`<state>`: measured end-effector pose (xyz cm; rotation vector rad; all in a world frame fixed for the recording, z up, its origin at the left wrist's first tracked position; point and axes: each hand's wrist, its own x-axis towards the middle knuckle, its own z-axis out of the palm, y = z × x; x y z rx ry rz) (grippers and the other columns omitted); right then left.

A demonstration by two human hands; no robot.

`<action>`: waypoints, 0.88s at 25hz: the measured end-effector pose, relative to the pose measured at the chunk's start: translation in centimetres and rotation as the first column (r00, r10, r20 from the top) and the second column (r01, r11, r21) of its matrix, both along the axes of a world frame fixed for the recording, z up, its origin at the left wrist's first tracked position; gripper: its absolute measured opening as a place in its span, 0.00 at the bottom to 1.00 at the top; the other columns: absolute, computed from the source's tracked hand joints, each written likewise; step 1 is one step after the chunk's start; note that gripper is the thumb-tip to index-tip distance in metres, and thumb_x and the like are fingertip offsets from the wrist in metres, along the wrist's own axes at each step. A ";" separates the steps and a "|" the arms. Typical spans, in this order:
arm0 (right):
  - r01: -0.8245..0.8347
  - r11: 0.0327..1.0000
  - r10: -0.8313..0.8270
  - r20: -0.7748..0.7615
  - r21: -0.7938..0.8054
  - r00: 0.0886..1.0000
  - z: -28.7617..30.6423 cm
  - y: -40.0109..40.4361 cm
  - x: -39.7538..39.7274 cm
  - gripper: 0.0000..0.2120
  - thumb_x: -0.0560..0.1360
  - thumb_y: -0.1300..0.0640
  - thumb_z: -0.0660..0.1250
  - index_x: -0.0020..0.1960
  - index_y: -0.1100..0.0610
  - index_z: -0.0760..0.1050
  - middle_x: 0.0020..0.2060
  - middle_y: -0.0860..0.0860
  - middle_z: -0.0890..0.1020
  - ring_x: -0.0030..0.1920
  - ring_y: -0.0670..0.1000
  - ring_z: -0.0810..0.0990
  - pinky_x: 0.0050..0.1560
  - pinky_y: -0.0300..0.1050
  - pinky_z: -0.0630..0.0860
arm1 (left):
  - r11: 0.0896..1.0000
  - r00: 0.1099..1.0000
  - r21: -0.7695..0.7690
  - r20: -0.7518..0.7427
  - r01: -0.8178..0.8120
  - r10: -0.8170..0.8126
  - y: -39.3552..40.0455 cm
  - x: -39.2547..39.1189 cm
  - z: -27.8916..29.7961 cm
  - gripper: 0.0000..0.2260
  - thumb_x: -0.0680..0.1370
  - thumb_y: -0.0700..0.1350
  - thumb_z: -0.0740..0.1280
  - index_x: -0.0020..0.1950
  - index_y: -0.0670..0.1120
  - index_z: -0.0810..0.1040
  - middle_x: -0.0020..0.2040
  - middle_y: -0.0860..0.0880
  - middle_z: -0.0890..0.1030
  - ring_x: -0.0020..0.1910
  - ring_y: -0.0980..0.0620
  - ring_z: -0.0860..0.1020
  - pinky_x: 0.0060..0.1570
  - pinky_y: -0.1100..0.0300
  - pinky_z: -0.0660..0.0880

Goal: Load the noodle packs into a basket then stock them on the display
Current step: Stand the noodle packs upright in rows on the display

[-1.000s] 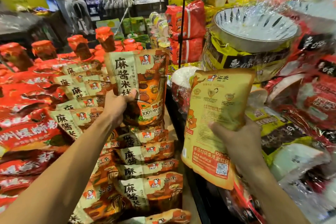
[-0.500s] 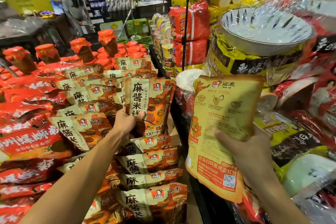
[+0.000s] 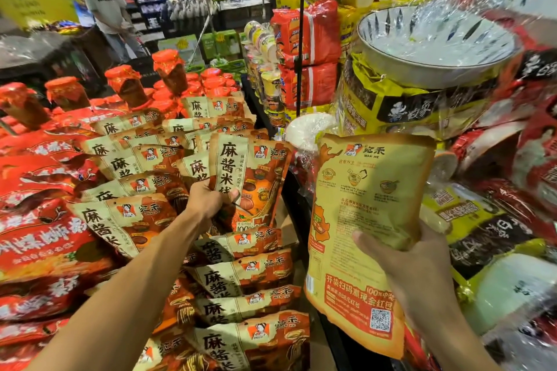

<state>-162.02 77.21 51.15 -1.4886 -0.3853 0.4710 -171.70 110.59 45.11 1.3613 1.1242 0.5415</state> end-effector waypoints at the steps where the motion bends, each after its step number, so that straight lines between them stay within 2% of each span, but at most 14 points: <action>1: 0.000 1.000 0.000 -0.002 -0.001 1.000 -0.1 -0.1 0.0 0.14 0.71 0.65 0.77 0.54 0.54 0.82 0.44 0.46 0.88 0.44 0.48 0.88 0.38 0.38 0.82 | 1.000 0.999 -0.011 0.036 -0.025 0.025 0.0 -0.1 -0.2 0.07 0.73 0.30 0.73 0.48 0.40 0.83 0.45 0.43 0.86 0.46 0.45 0.83 0.49 0.51 0.80; 4: 0.013 1.000 -0.013 0.004 -0.022 1.000 0.0 0.0 -0.1 0.13 0.71 0.64 0.77 0.53 0.53 0.83 0.43 0.46 0.88 0.43 0.47 0.88 0.39 0.41 0.83 | 0.996 0.989 -0.044 0.124 -0.077 0.082 0.4 -0.2 -0.2 0.08 0.74 0.31 0.73 0.48 0.42 0.83 0.44 0.45 0.86 0.42 0.48 0.84 0.40 0.56 0.79; 6: 0.020 0.999 -0.020 0.000 -0.030 1.000 0.0 0.3 -0.2 0.13 0.71 0.64 0.77 0.53 0.54 0.83 0.42 0.46 0.88 0.42 0.48 0.88 0.41 0.45 0.83 | 0.998 0.996 -0.013 0.069 -0.057 0.058 0.9 0.1 -0.4 0.08 0.72 0.32 0.75 0.46 0.43 0.83 0.44 0.45 0.85 0.43 0.46 0.83 0.42 0.55 0.80; 9: 0.018 1.000 -0.019 -0.028 -0.022 0.999 -0.2 0.4 -0.5 0.12 0.72 0.65 0.77 0.53 0.55 0.83 0.42 0.48 0.88 0.41 0.49 0.88 0.36 0.41 0.83 | 0.999 0.997 0.016 -0.066 0.037 -0.036 0.7 0.2 -0.8 0.06 0.71 0.33 0.76 0.44 0.40 0.81 0.43 0.42 0.84 0.43 0.44 0.81 0.50 0.49 0.81; 10: 0.027 0.999 -0.028 -0.038 -0.022 0.999 -0.2 0.5 -0.6 0.12 0.71 0.65 0.76 0.53 0.55 0.83 0.42 0.48 0.88 0.41 0.50 0.88 0.36 0.43 0.83 | 0.998 0.994 0.009 -0.089 0.060 -0.059 0.6 -0.1 -1.1 0.06 0.71 0.33 0.77 0.43 0.39 0.80 0.42 0.41 0.83 0.42 0.43 0.81 0.50 0.47 0.82; 13: 0.042 0.999 -0.044 -0.054 -0.031 0.998 -0.2 0.6 -0.9 0.12 0.71 0.65 0.77 0.53 0.55 0.83 0.42 0.49 0.88 0.42 0.51 0.88 0.40 0.49 0.82 | 0.997 0.991 0.019 -0.109 0.078 -0.075 0.4 -1.0 -0.9 0.08 0.71 0.30 0.75 0.43 0.39 0.79 0.42 0.41 0.83 0.40 0.43 0.80 0.46 0.48 0.82; 15: 0.040 0.999 -0.042 -0.059 -0.030 0.997 -0.1 0.7 -0.9 0.13 0.71 0.65 0.77 0.52 0.54 0.82 0.42 0.48 0.88 0.41 0.51 0.88 0.39 0.48 0.83 | 0.998 0.997 0.044 -0.064 0.053 -0.050 0.6 -1.2 -0.2 0.13 0.71 0.26 0.73 0.48 0.41 0.79 0.45 0.41 0.84 0.41 0.44 0.82 0.40 0.52 0.80; 18: 0.036 0.999 -0.037 -0.071 -0.014 0.997 0.1 0.8 -1.0 0.13 0.71 0.66 0.77 0.50 0.52 0.82 0.41 0.47 0.88 0.40 0.50 0.88 0.33 0.39 0.82 | 0.995 0.998 0.090 0.024 0.051 -0.054 0.7 -0.6 1.4 0.17 0.72 0.33 0.76 0.57 0.43 0.78 0.49 0.45 0.84 0.45 0.46 0.82 0.41 0.53 0.78; 20: 0.036 0.999 -0.037 -0.075 -0.011 0.996 0.2 1.1 -1.1 0.13 0.70 0.66 0.77 0.49 0.52 0.81 0.40 0.46 0.88 0.40 0.49 0.88 0.31 0.37 0.81 | 0.995 0.998 0.095 0.056 0.036 -0.042 0.7 0.2 2.7 0.14 0.74 0.38 0.75 0.57 0.42 0.77 0.48 0.44 0.84 0.43 0.46 0.82 0.38 0.53 0.78; 22: 0.038 0.999 -0.039 -0.070 -0.012 0.997 0.3 1.2 -1.3 0.13 0.70 0.67 0.77 0.47 0.51 0.81 0.38 0.44 0.88 0.39 0.47 0.87 0.30 0.36 0.80 | 0.987 0.998 0.155 0.024 0.046 -0.050 0.9 0.8 4.1 0.13 0.75 0.39 0.75 0.56 0.40 0.75 0.47 0.42 0.83 0.43 0.43 0.82 0.36 0.54 0.78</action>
